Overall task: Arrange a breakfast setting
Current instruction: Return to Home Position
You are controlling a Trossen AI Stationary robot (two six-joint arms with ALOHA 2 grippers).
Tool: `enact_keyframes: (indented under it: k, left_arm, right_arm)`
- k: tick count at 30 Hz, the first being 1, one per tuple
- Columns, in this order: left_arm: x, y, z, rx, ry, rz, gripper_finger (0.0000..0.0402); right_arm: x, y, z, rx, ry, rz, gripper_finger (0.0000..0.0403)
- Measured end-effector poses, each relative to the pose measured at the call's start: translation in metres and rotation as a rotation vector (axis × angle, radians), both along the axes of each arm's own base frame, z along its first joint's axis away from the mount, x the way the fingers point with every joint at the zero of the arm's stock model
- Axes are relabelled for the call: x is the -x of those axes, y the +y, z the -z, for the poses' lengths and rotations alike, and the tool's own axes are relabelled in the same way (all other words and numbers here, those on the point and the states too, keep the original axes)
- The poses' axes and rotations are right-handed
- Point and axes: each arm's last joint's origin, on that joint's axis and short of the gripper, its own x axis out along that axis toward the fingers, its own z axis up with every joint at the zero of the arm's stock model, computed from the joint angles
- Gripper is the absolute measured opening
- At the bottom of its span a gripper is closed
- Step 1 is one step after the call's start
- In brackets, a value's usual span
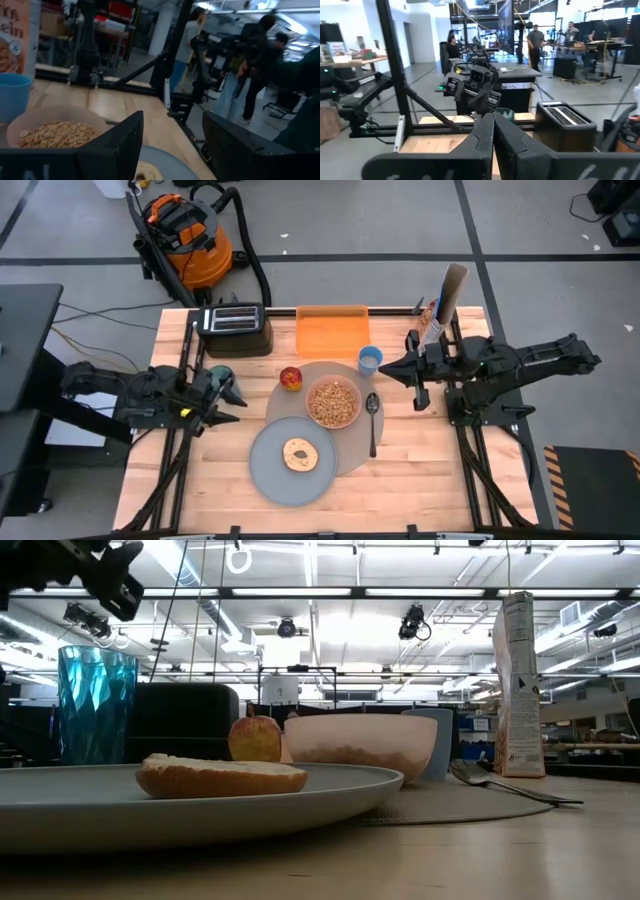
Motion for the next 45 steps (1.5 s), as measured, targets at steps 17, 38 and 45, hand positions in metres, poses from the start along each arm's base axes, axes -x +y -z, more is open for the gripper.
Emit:
enact_keyframes:
  k: [17,38,45]
  left_arm:
    - [0.016,0.006,0.032,-0.070,-0.081,-0.042,0.0211]
    - [0.016,0.004,0.040,-0.224,-0.039,-0.038,0.0211]
    - [0.016,0.005,0.040,-0.204,-0.028,-0.064,0.0211]
  right_arm:
    - [0.024,-0.002,-0.012,-0.014,-0.070,-0.016,0.0016]
    - [0.037,-0.005,0.043,-0.100,-0.254,0.004,0.0018]
    - [0.050,-0.004,0.079,-0.115,-0.260,-0.026,0.0018]
